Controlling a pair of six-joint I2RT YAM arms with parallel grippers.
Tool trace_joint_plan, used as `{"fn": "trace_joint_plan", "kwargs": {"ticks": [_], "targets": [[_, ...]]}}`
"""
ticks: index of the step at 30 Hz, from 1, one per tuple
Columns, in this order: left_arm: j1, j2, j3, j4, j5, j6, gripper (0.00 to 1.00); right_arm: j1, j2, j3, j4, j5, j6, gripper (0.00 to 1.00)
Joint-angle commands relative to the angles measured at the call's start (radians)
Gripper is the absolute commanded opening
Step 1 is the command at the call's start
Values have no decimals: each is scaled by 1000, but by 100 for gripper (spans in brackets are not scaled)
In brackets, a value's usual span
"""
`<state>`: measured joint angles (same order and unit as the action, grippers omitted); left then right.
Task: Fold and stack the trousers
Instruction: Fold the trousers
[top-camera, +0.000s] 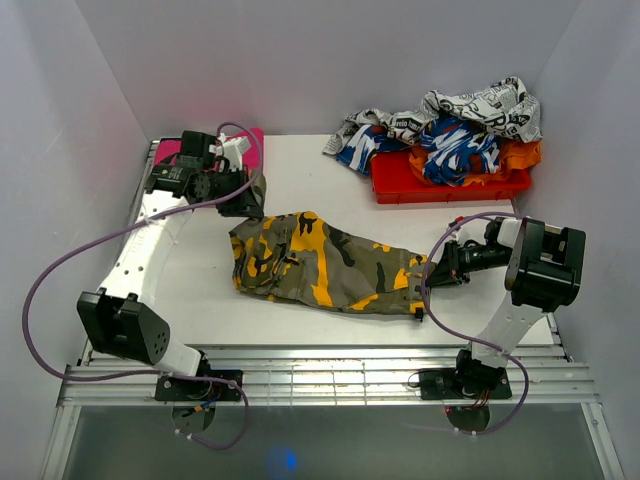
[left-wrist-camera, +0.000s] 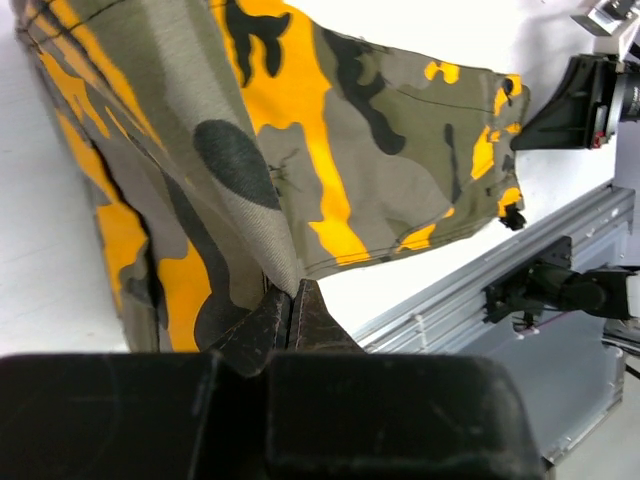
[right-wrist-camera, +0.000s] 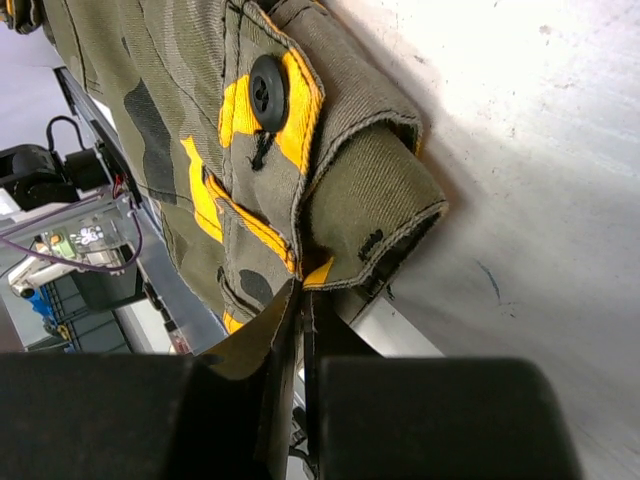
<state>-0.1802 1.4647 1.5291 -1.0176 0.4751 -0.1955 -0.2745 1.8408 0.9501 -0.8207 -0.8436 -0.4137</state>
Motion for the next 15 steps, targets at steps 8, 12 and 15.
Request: {"fn": "trace_joint_plan", "kwargs": {"ticks": [8,12,15], "targets": [[-312,100,109,168,-98,-283,0,4,-15,3,12,-90,1,8],[-404,143,132,235,-135,-340,0,8,-21,3,14,-95,0,8],[-455,184,149,272,-141,-386,0,9,-22,-1,12,-106,-2,8]]}}
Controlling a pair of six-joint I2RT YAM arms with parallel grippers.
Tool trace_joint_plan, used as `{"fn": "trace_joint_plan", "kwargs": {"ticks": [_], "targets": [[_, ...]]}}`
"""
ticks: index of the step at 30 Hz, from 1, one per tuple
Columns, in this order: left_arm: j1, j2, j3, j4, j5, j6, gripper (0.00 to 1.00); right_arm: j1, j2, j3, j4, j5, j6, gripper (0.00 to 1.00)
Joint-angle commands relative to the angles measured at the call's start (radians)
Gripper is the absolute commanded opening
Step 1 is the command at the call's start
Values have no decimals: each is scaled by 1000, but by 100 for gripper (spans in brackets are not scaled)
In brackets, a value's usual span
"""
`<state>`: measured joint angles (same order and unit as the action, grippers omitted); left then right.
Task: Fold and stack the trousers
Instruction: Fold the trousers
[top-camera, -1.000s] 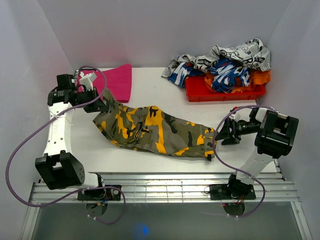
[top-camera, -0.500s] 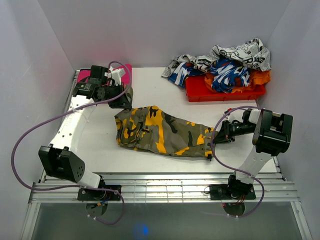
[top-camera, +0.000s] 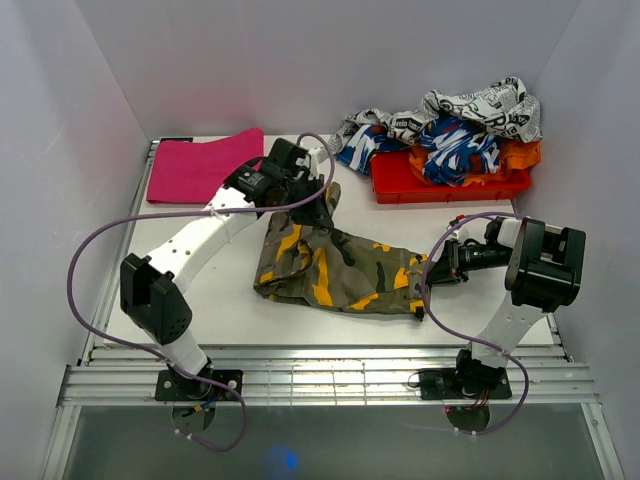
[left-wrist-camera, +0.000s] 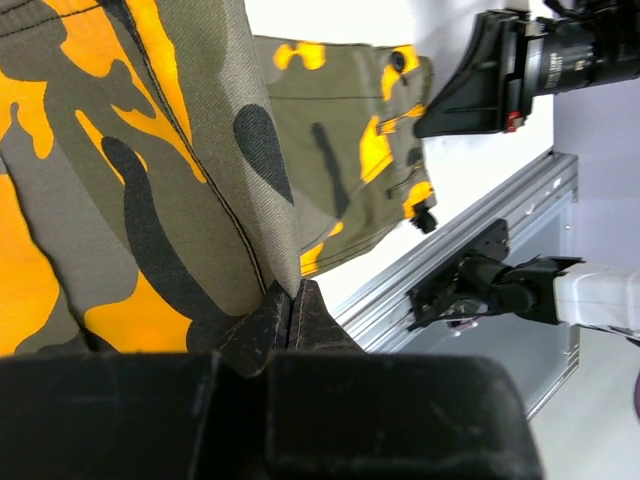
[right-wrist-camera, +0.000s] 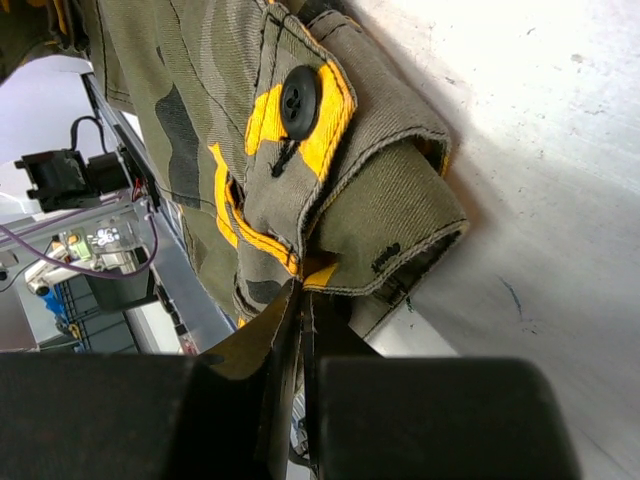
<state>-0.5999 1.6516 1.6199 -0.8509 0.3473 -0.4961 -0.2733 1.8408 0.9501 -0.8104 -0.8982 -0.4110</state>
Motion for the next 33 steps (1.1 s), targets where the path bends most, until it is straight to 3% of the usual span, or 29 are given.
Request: {"fn": "trace_joint_plan", "kwargs": {"ticks": [1,13,33], "targets": [[-59,19,63,119,-21,-103,0,9,-20,-1,2,-54,-6,8],[-205,180,101,246,-60,-208,0,11,-15,4,4,-84,-2,8],[-334,405,242,263,-108,-318,0,9,-5,1,16,-97,8,8]]}}
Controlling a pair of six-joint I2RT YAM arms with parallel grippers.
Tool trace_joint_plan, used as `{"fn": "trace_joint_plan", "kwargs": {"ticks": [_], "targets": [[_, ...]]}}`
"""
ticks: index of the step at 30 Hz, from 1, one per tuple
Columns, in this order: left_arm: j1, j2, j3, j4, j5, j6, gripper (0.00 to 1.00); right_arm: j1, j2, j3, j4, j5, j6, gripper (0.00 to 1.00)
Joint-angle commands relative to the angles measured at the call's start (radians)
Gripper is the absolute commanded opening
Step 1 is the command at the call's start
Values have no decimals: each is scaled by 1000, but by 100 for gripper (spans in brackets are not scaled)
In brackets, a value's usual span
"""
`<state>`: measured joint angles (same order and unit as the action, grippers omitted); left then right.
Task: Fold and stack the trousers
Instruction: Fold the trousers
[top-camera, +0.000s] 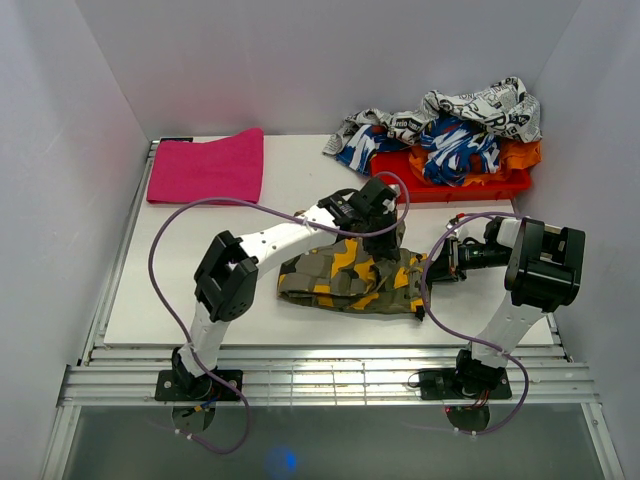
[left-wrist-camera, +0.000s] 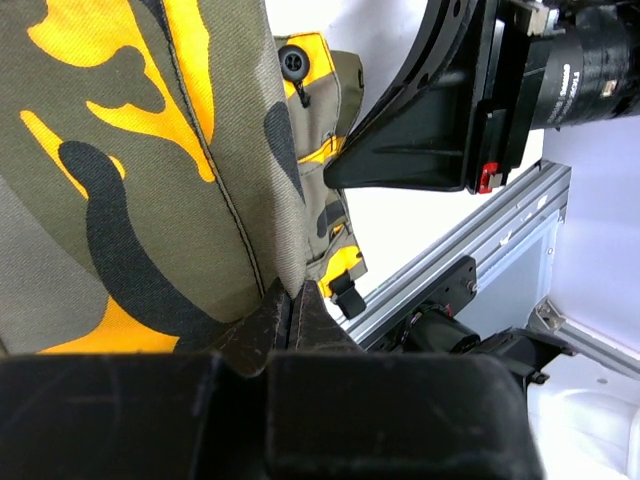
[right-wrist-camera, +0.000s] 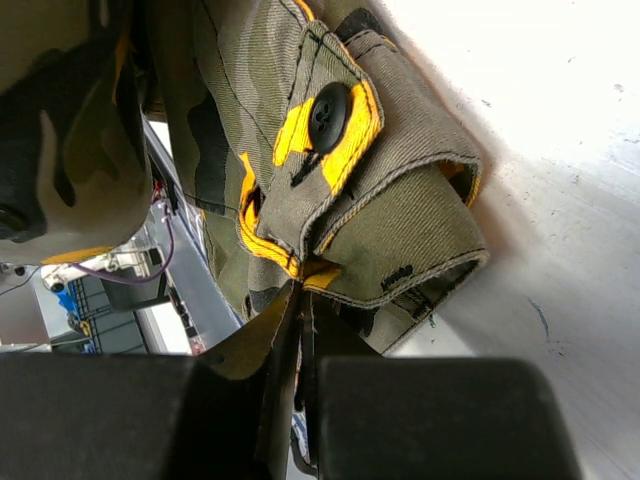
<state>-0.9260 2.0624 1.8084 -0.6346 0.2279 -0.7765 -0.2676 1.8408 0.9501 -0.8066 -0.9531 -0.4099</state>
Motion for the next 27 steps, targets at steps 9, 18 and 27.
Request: {"fn": "trace_joint_plan", "kwargs": {"ticks": [9,18,27], "targets": [[-40,42,118,53,4,-73,0,5,-9,-11,23,-46,10,8],[-71,96,178,65,7,-99,0,5,-18,-16,34,-44,20,8],[-93,140,198,79,11,-130,0,5,-23,-16,32,-46,22,8]]}}
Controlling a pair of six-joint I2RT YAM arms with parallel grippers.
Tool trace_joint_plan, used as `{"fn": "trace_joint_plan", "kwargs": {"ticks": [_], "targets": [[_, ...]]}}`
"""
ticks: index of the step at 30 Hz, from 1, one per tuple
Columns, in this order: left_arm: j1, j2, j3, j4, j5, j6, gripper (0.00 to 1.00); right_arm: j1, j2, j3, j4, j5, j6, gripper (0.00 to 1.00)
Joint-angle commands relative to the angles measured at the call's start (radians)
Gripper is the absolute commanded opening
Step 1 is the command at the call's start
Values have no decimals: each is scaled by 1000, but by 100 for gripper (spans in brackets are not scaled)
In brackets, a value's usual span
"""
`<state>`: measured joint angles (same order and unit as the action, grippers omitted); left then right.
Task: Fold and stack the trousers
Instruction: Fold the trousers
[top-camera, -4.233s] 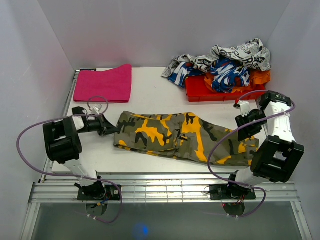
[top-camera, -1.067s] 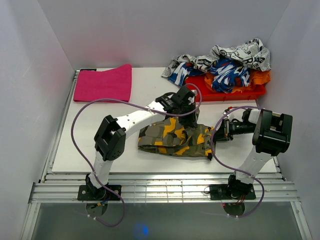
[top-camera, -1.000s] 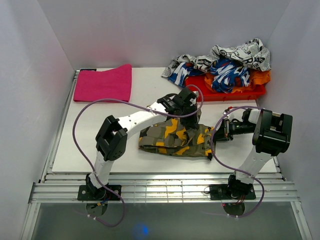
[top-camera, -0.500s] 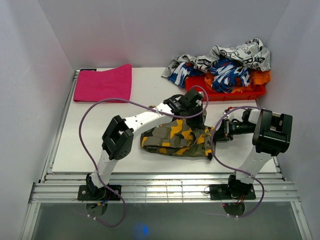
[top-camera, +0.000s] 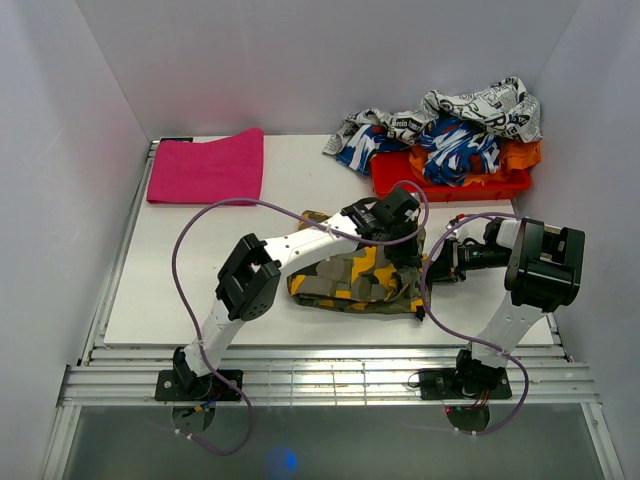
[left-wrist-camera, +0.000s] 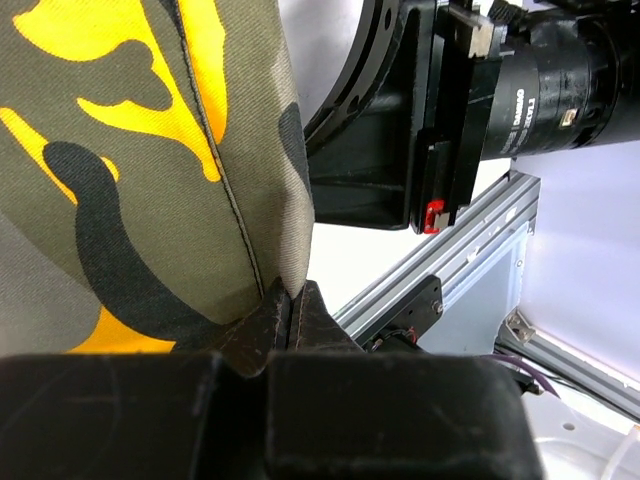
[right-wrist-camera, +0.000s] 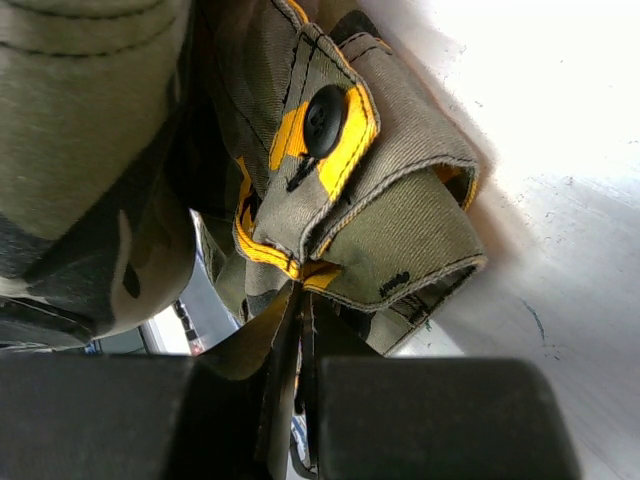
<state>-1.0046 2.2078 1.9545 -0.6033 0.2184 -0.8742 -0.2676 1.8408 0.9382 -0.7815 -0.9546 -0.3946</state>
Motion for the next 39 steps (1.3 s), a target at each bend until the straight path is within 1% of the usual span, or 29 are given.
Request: {"fn": "trace_joint_plan", "kwargs": {"ticks": [1,18,21,26,27,28,30,32,33,34,36,37,39], "targets": [[-17,-2,55,54,28,-34,0,5,-26,-6,11,-45,7,8],[-51,72,127,82,32,-68,0,5,-37,-19,24,-47,14,8],[-52,81,124,85,33,-74,0,5,-38,-19,24,-47,16,8],[-49,89,66,71,10,-86,1,4,-45,-10,21,-21,20,8],[-45,87,57,68,10,-86,4,1,-48,2,13,-9,13,8],[-42,79,46,68,10,-85,11,-4,-51,11,-17,20,2,12],[-31,72,32,69,10,-72,32,-30,-57,37,-57,59,-47,18],[-22,49,32,69,12,-39,36,-56,-74,88,-122,134,-88,26],[-6,40,29,71,18,-32,48,-89,-83,105,-134,161,-117,30],[0,12,23,77,24,-11,55,-108,-100,144,-150,212,-139,37],[26,-28,-15,95,39,7,59,-163,-112,194,-215,244,-190,41],[35,-49,-31,103,44,21,63,-179,-120,245,-234,266,-223,41],[58,-118,-74,122,62,81,74,-202,-117,312,-329,270,-275,43]]}}
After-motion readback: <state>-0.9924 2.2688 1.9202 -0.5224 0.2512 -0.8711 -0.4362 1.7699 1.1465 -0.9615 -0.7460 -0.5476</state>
